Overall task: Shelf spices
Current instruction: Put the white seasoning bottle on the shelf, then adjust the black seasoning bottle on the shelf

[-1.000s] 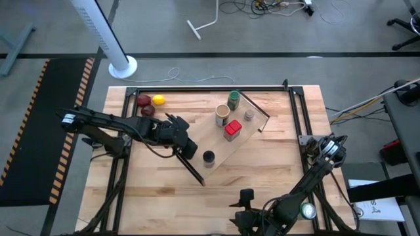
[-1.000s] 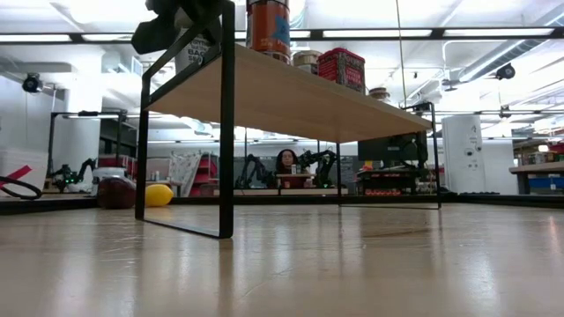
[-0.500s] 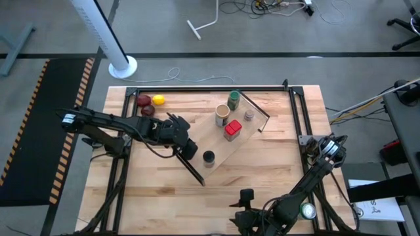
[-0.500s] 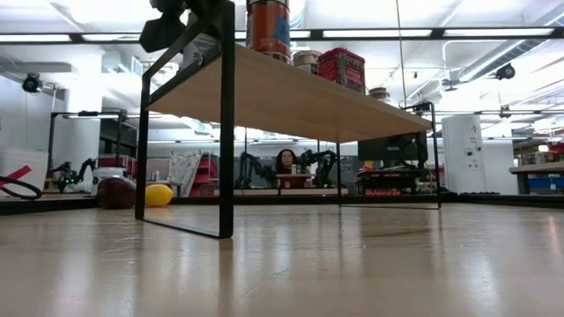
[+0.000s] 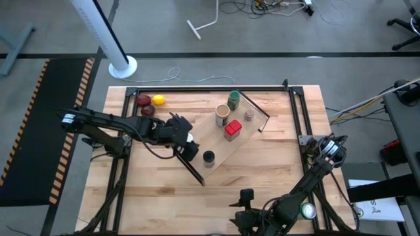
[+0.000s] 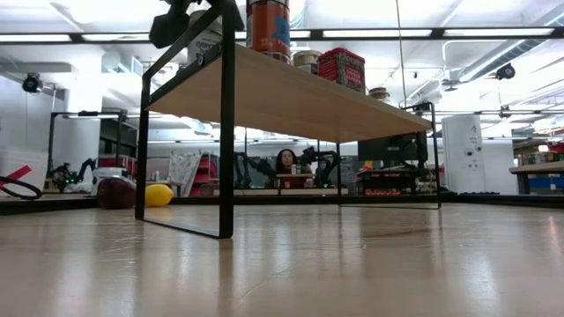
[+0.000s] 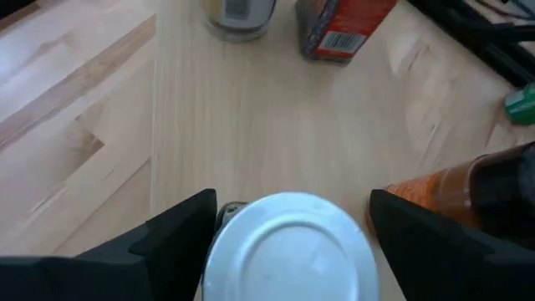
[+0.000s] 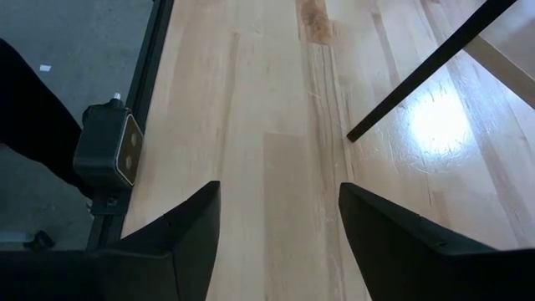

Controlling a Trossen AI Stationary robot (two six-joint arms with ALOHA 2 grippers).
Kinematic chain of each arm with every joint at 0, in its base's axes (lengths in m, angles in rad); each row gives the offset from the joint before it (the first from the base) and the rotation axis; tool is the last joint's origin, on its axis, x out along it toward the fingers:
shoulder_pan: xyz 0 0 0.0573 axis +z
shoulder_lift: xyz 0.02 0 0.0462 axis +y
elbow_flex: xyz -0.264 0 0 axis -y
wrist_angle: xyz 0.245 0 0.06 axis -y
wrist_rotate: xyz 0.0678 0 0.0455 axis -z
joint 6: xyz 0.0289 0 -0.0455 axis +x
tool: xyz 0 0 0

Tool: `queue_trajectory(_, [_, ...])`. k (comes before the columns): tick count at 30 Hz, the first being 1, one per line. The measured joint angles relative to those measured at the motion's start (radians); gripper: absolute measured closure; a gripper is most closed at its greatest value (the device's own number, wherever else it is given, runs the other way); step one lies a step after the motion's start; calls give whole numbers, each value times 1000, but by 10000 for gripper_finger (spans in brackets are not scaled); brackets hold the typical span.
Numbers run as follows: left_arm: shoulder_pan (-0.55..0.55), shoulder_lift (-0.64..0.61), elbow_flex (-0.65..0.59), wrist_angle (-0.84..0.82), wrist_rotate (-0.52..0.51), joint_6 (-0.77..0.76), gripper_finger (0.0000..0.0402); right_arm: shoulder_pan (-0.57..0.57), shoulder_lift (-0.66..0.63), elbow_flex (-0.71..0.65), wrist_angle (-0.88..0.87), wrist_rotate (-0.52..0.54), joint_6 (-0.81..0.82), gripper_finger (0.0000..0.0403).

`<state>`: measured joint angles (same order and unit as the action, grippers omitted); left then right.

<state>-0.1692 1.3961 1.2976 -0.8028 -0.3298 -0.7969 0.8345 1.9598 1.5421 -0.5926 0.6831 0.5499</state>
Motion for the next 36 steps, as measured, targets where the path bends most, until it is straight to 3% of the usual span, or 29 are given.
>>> queue_trajectory(8, [0,-2,43,-8,8,35,104,1,-1,0,-31,27,2,182])
queue_trajectory(19, [-19,-4,258,-166,-81,192,124,32,-86,-1,-327,78,231,164])
queue_trajectory(23, [-86,0,310,-139,-80,216,130,52,-139,-1,-382,135,272,168])
queue_trajectory(27, [-175,15,310,-122,-117,216,135,45,-162,-1,-376,239,213,174])
queue_trajectory(36, [-381,47,299,-52,-291,174,141,-131,-165,-1,-319,268,50,192])
